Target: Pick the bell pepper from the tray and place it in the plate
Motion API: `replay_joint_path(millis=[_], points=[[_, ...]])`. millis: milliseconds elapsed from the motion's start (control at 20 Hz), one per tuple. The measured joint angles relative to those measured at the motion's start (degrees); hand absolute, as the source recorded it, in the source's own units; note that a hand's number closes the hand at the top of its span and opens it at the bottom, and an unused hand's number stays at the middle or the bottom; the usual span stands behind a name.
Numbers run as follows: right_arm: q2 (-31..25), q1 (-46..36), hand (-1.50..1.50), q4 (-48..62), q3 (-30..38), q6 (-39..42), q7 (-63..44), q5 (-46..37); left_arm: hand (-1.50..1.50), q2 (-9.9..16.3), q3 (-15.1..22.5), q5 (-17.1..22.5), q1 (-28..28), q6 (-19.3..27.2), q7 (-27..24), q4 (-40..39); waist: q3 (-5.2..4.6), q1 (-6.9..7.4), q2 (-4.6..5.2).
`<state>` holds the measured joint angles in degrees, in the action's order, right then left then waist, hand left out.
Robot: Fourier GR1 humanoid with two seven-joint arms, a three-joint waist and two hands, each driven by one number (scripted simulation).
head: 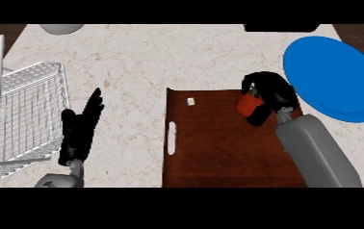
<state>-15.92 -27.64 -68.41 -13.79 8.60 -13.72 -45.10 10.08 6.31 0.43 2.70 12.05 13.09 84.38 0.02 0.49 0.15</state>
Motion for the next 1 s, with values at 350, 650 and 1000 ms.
replay_joint_path(millis=[350, 650, 1000], points=[[-3.9, -5.2, 1.5, 3.0, 7.3, -6.5, 4.0, -0.7, 0.0, -0.4, 0.0, -0.5, -1.5, -0.1, -0.7, 0.8, 0.01, -0.15, -0.13], [-5.9, -5.4, 1.5, -4.8, 12.6, -13.2, 0.5, -1.9, 0.0, -0.3, -0.2, -0.8, -2.6, -0.1, -0.5, 1.5, -0.05, -0.71, -0.34], [-8.8, -7.5, 1.5, -2.5, 19.5, -16.2, -1.4, -2.2, 0.0, -1.0, -0.9, -1.1, -0.9, -0.5, -0.9, -0.7, -0.07, -0.41, -0.13]])
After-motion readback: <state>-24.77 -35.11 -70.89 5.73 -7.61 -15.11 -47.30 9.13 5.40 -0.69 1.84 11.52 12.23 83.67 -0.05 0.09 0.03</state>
